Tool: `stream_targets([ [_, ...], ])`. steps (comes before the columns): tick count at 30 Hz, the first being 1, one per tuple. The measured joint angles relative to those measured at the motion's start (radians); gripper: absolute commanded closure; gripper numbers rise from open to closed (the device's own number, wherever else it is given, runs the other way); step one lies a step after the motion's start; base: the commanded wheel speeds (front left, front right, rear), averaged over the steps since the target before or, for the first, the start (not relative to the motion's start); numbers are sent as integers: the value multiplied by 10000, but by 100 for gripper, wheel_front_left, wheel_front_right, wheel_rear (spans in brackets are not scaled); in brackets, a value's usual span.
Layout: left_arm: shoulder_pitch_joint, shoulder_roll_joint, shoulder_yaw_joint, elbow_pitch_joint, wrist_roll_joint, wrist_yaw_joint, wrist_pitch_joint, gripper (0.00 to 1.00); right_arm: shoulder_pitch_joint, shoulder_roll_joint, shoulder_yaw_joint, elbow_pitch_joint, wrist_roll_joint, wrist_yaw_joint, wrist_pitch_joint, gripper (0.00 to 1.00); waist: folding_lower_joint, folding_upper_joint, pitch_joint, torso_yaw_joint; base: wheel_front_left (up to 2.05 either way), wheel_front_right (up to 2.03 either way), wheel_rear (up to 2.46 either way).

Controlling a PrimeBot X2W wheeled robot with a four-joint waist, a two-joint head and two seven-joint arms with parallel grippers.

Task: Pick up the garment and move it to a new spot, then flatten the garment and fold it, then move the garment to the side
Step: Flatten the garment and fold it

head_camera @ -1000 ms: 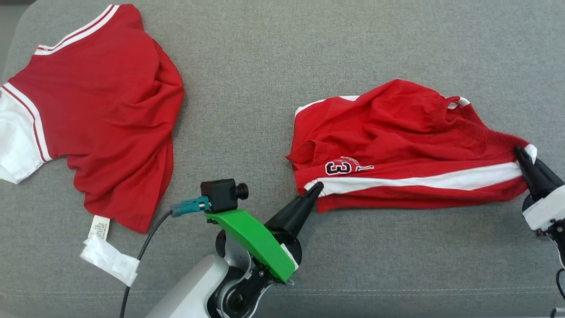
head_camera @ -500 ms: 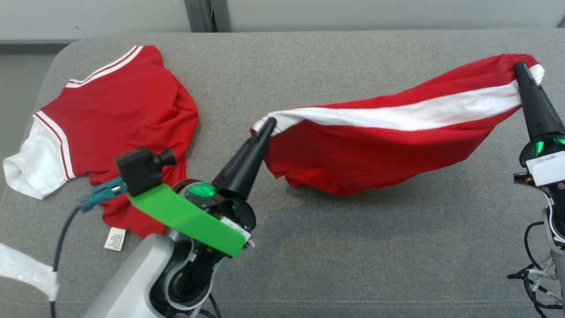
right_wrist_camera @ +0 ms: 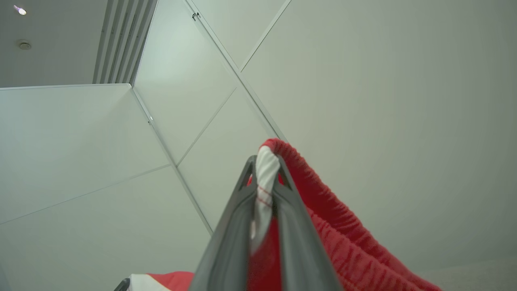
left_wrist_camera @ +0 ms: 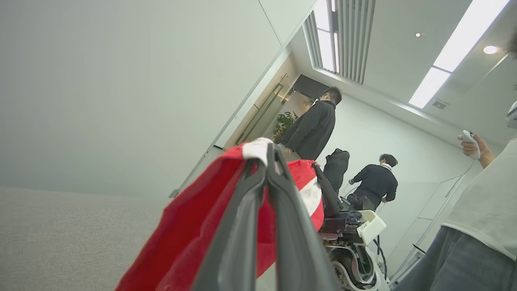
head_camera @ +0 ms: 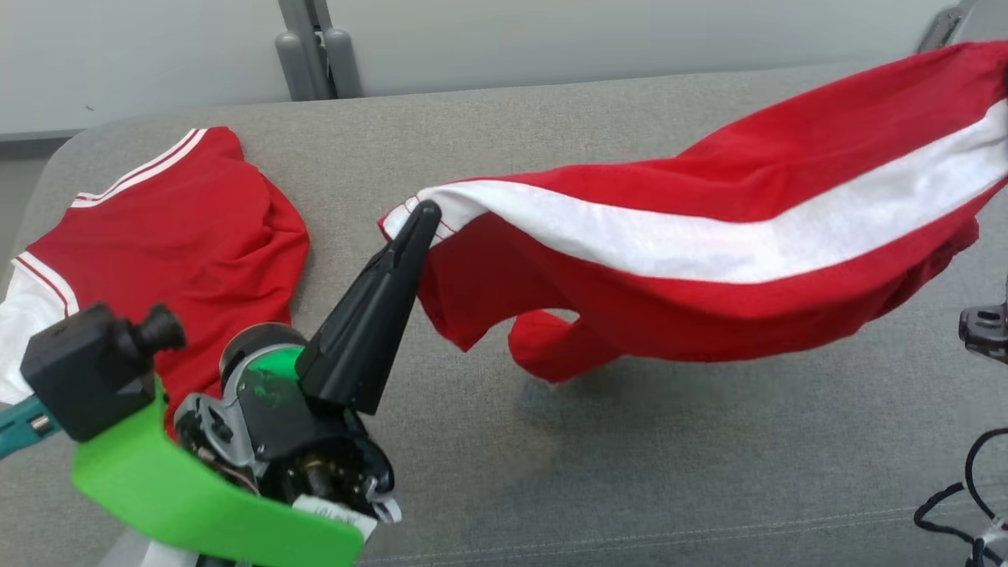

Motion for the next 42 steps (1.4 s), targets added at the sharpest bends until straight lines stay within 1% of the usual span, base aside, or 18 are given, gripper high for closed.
stream_targets([
  [3, 135, 182, -15, -917, 0, 232, 215, 100, 397, 232, 92, -878, 454, -403, 267, 100, 0, 0, 128, -163, 0, 0, 0],
  [6, 249, 426, 111, -1277, 4, 389, 431, 100, 689, 272, 355, -1225, 671, -886, 662, 100, 0, 0, 378, -273, 0, 0, 0],
  [9, 267, 612, 345, -1003, -123, 474, 721, 100, 767, 276, 454, -945, 696, -1478, 963, 100, 0, 0, 696, -356, 0, 0, 0],
  [13, 144, 1051, 550, 117, -495, 527, 1461, 100, 526, 414, 752, 10, 777, -2353, 1413, 100, 0, 0, 1178, -404, 0, 0, 0],
  [14, -39, 1208, 644, 499, -523, 529, 1653, 100, 266, 474, 798, 366, 750, -2485, 1490, 100, 0, 0, 1302, -404, 0, 0, 0],
  [16, -651, 1267, 872, 1223, -681, 529, 1965, 100, -592, 600, 849, 1062, 736, -2552, 1657, 100, 0, 0, 1557, -392, 0, 0, 0],
  [19, -2032, 1243, 1149, 2257, -761, 529, 2416, 100, -2369, 884, 844, 2100, 456, -2568, 1730, 100, 0, 0, 1942, -350, 0, 0, 0],
  [23, -4210, 1210, 1467, 3475, -309, 529, 2765, 100, -4797, 1419, 673, 3325, -226, -2508, 1561, 100, 1, 0, 2458, -255, 0, 0, 0],
  [25, -5304, 1095, 1615, 3879, 63, 529, 2765, 100, -5767, 1873, 249, 4155, -688, -2426, 1304, 100, 0, 0, 2718, -194, 0, 0, 0],
  [28, -6728, 533, 1960, 4270, 288, 529, 2556, 100, -6826, 2410, -88, 5005, -1124, -2418, 1060, 100, 0, 0, 3110, -93, 0, 0, 0],
  [30, -7336, 290, 2054, 4493, 336, 529, 2408, 100, -7461, 2458, -117, 5361, -1298, -2376, 1022, 100, 1, 0, 3375, -29, 0, 0, 0],
  [32, -7570, 173, 2054, 4686, 439, 529, 2280, 100, -7873, 2343, -163, 5624, -1354, -2366, 1005, 100, 0, -1, 3639, 24, 0, 0, 0],
  [35, -7569, -90, 1879, 4832, 456, 529, 2176, 100, -7977, 2136, -270, 6067, -1613, -2364, 1026, 100, 1, 0, 4046, 76, 0, 0, 0],
  [40, -7159, -443, 1325, 4523, 401, 523, 2161, 100, -7515, 2004, -460, 6205, -1492, -2368, 1333, 100, 1, 0, 4723, 131, 0, 0, 0],
  [42, -6602, -520, 1066, 4460, 336, 374, 2017, 100, -7091, 1998, -545, 6180, -1384, -2368, 1350, 100, 1, 0, 4989, 148, 0, 0, 0],
])
